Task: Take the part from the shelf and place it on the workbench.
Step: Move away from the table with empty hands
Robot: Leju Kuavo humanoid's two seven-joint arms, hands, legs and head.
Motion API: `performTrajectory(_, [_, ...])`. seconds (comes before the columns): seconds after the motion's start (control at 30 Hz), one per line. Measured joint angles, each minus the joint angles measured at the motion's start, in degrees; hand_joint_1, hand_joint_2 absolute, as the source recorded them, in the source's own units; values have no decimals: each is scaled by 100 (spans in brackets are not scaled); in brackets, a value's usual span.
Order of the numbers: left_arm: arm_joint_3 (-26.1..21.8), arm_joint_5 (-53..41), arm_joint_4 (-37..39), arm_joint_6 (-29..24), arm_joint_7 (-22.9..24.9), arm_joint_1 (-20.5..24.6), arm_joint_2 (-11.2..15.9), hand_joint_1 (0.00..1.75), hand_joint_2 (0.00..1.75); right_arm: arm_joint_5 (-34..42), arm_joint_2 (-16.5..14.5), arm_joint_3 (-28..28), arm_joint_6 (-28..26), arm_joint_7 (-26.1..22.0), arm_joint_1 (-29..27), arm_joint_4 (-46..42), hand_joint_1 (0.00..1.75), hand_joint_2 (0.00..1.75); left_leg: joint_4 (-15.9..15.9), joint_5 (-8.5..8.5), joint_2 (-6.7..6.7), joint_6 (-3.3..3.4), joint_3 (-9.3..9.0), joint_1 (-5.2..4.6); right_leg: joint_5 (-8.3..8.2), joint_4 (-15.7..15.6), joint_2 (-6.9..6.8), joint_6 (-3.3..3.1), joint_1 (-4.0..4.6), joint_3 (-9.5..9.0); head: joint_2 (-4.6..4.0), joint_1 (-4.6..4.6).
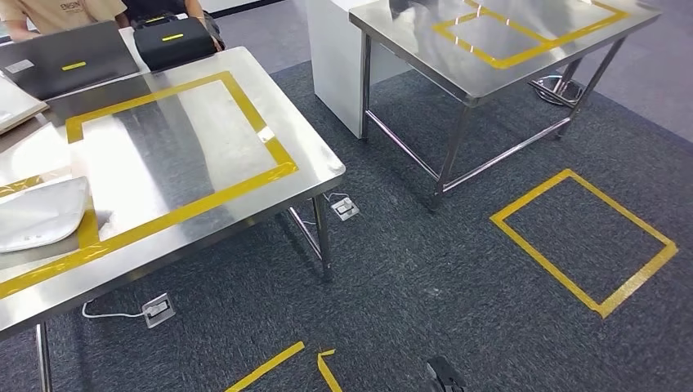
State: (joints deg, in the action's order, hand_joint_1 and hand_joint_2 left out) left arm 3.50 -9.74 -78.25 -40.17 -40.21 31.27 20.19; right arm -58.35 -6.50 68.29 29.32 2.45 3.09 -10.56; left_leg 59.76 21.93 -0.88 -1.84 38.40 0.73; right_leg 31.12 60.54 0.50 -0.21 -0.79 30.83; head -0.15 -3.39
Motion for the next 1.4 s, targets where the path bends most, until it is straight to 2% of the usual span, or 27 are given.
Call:
performTrajectory(0.07, [2, -31, 20, 0, 2, 5, 6, 0, 0, 12, -4, 3, -1, 2, -2, 0, 0, 0, 54, 76, 17, -64, 44, 23, -100, -21, -17, -104, -4, 71, 0, 7])
performTrajectory(0.1, [1, -48, 29, 0, 3, 11, 11, 0, 0, 14, -5, 5, -1, 2, -2, 0, 0, 0, 196, 263, 28, -87, 100, 31, -166, -34, -27, -148, -11, 124, 0, 12])
performTrajectory(0.17, [-2, -71, 37, 0, 3, 18, 19, 0, 0, 14, -6, 14, -4, 2, 0, 0, 0, 0, 788, 833, 44, -120, 259, 35, -297, -34, -34, -190, -9, 261, 0, 18])
performTrajectory(0.2, [-5, -76, 37, 0, 3, 13, 20, 0, 0, 13, -6, 20, -5, 3, -2, 0, 0, 0, 1134, 1039, 47, -129, 315, 36, -362, -32, -35, -195, -3, 336, 0, 20])
performTrajectory(0.23, [-10, -82, 33, 0, 3, -3, 20, 0, 0, 10, -6, 25, -6, 6, -3, 0, 0, 0, 1399, 1113, 49, -133, 321, 35, -430, -29, -35, -193, 3, 418, 0, 19])
performTrajectory(0.3, [-33, -112, 15, 0, 6, -35, 20, 0, 0, -2, -7, 29, -5, 19, -5, 0, 0, 0, 1424, 932, 56, -112, 104, 34, -565, -22, -33, -178, 13, 586, 0, 20])
performTrajectory(0.33, [-51, -136, -6, 0, 7, -45, 20, 0, 0, -10, -7, 30, -5, 29, -5, 0, 0, 0, 1149, 804, 59, -86, -151, 31, -632, -18, -31, -164, 16, 665, 0, 19])
performTrajectory(0.4, [-107, -179, -86, 0, 7, -61, 21, 0, 0, -31, -10, 30, -6, 44, -4, 0, 0, 0, 388, 812, 68, -22, -721, 3, -748, -18, -25, -113, 22, 768, 0, 8])
performTrajectory(0.47, [-202, -202, -177, 0, 4, -111, 30, 0, 0, -57, -14, 30, -8, 37, -4, 0, 0, 0, -47, 920, 73, 37, -964, -43, -849, -44, -20, -40, 10, 787, 0, -3])
performTrajectory(0.53, [-320, -196, -241, 0, 3, -203, 55, 0, 0, -84, -14, 29, -10, 19, -14, 0, 0, 0, -113, 834, 62, 117, -908, -61, -925, -83, -12, 41, -11, 791, 0, 8])
performTrajectory(0.57, [-374, -184, -269, 0, 6, -254, 70, 0, 0, -95, -14, 28, -10, 10, -21, 1, 0, 0, -129, 768, 50, 165, -870, -57, -861, -54, -12, 75, -19, 818, 0, 20])
performTrajectory(0.63, [-457, -150, -334, 0, 10, -357, 112, 0, 0, -100, -18, 28, 1, -5, -30, 1, 0, 0, -160, 617, 28, 245, -752, -38, -400, 290, -18, 110, -29, 935, 0, 21])
performTrajectory(0.7, [-528, -126, -382, 0, 10, -451, 156, 0, 0, -102, -19, 28, 12, -18, -22, 1, 0, 0, -154, 475, 24, 278, -592, -42, 164, 935, -22, 124, -21, 1066, 0, 6])
performTrajectory(0.73, [-556, -114, -390, 0, 9, -492, 172, 0, 0, -102, -15, 28, 11, -23, -17, 0, 0, 0, -145, 403, 23, 278, -501, -45, 267, 1221, -22, 128, -18, 1085, 0, 4])
performTrajectory(0.77, [-576, -98, -391, 0, 10, -526, 184, 0, 0, -103, -9, 28, 11, -23, -14, 0, 0, 0, -131, 331, 23, 272, -395, -45, 232, 1383, -22, 129, -15, 1042, 0, 3])
performTrajectory(0.8, [-595, -82, -392, 0, 10, -553, 193, 0, 0, -105, -4, 28, 11, -19, -14, 0, 0, 0, -110, 264, 24, 259, -289, -42, 89, 1370, -22, 126, -14, 917, 0, 1])
performTrajectory(0.83, [-611, -68, -392, 0, 10, -574, 205, 0, 0, -108, 1, 28, 10, -14, -13, 0, 0, 0, -84, 200, 25, 241, -182, -38, -76, 1205, -23, 120, -14, 714, 0, -2])
performTrajectory(0.87, [-628, -60, -394, 0, 10, -589, 220, 0, 0, -111, 4, 28, 10, -9, -8, 0, 0, 0, -53, 145, 26, 216, -90, -36, -129, 873, -24, 106, -14, 445, 0, -5])
performTrajectory(0.93, [-662, -56, -402, 0, 8, -612, 254, 0, 0, -118, 8, 28, 10, -9, 3, -1, 0, 0, -4, 54, 21, 147, 19, -42, -27, 200, -17, 55, 11, -6, 0, -16])
performTrajectory(0.97, [-674, -57, -405, 0, 5, -620, 265, 0, 0, -122, 10, 28, 11, -10, 6, -2, 0, 0, -2, 8, 17, 107, 36, -45, 57, 3, -13, 21, 26, -108, 0, -19])
performTrajectory(1.07, [-683, -60, -389, 0, 2, -656, 276, 0, 0, -132, 16, 28, 12, -33, -2, -2, 0, 0, -24, -48, 24, -5, 62, -24, -54, -77, -25, -110, 34, -39, 0, -23])
performTrajectory(1.1, [-684, -60, -377, 0, 3, -680, 282, 0, 0, -134, 21, 28, 11, -45, -2, -2, 0, 0, 61, 90, 33, -33, 109, -13, -125, -90, -37, -155, 27, 17, 0, -21])
performTrajectory(1.2, [-688, -65, -344, 0, 9, -789, 304, 0, 0, -145, 39, 28, 1, -70, -1, -2, 0, 0, 874, 903, 53, -94, 322, 3, -333, -98, -58, -219, 23, 237, 0, -14])
performTrajectory(1.23, [-696, -78, -341, 0, 12, -862, 306, 0, 0, -157, 46, 28, -2, -74, -2, -2, 0, 0, 1197, 1054, 54, -108, 352, 6, -401, -96, -60, -218, 26, 315, 0, -14])
performTrajectory(1.27, [-712, -106, -348, 0, 14, -958, 305, 0, 0, -176, 54, 28, -3, -74, -4, -2, 0, 0, 1415, 1069, 56, -117, 317, 8, -473, -93, -60, -213, 28, 400, 0, -12])
performTrajectory(1.33, [-795, -260, -434, 0, 17, -1216, 294, 0, 0, -234, 70, 27, -3, -64, -5, -2, 0, 0, 1316, 826, 57, -108, -4, 15, -613, -85, -51, -188, 28, 569, 0, -11])
performTrajectory(1.4, [-989, -491, -658, -1, 16, -1551, 255, 0, 0, -304, 87, 16, -3, -59, -7, -2, 0, 0, 586, 771, 58, -72, -623, 8, -734, -78, -30, -140, 31, 697, 0, -14])
